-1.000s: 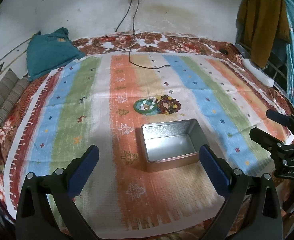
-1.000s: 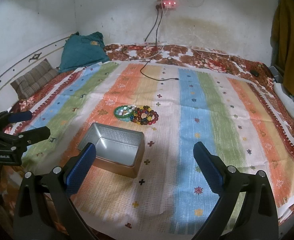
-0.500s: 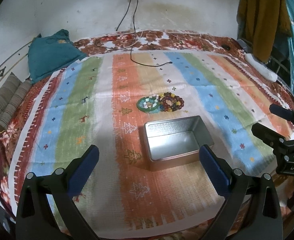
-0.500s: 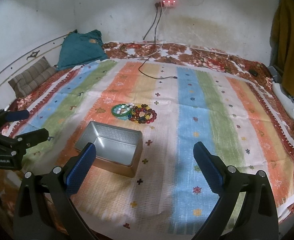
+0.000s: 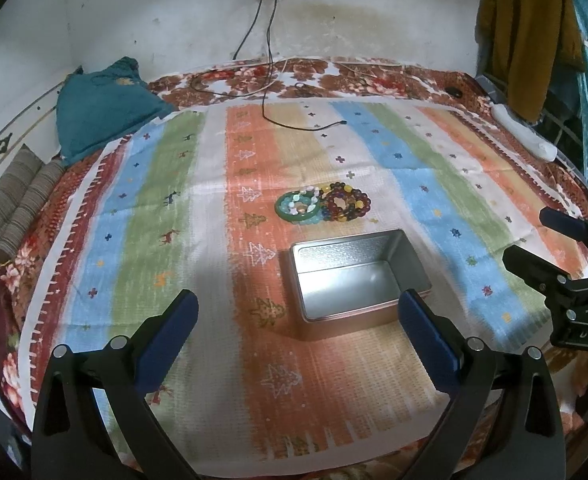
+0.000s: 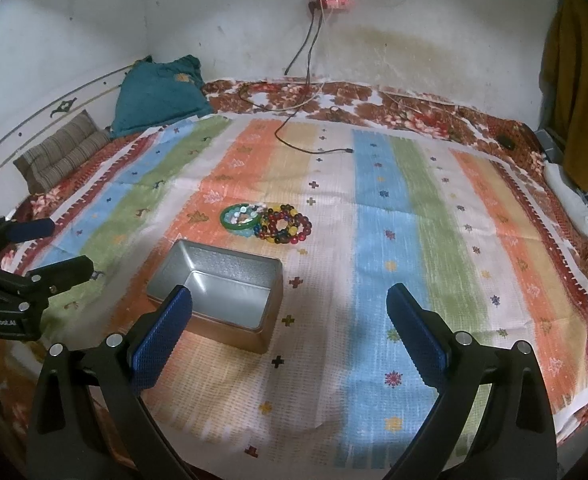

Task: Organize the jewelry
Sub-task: 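Move both grippers forward past the silver tin toward the jewelry pile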

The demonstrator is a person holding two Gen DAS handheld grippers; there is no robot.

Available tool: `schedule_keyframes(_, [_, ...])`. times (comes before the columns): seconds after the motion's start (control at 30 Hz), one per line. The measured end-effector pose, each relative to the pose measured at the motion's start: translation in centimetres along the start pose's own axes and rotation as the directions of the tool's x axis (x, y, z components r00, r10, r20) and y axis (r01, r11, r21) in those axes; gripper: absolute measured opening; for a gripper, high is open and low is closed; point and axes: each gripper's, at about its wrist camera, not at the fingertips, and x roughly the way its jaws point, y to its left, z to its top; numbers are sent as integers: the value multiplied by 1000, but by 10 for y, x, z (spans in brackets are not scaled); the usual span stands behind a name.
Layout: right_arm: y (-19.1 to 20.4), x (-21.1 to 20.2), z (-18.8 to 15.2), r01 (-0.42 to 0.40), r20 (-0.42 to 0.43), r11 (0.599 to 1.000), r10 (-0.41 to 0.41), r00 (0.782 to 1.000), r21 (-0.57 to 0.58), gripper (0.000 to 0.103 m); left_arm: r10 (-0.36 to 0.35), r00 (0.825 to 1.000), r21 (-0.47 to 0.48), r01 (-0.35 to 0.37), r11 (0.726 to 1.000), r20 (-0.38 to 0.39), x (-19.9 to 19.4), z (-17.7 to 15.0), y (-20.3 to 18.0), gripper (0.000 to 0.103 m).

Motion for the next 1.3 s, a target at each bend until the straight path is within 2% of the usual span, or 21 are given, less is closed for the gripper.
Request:
schedule_keyframes(0.7, [0,10,4,9,-21,1000,-9,1000,-12,99,30,999,-12,-30,999,-30,14,15,2,97])
schedule_keyframes(1.0, [3,24,24,29,-44,999,-30,999,-31,99,88,996,18,-87,996,-35,25,28,1,97])
schedule_keyframes(1.17, [4,32,33,37,-52,998,-40,998,-50,99,60,996,3,-60,998,-68,35,37,9,97])
schedule_keyframes(1.3, [3,41,42,37,-64,998,-40,997,-49,99,92,993,12,-91,996,-76,44,45,11,97])
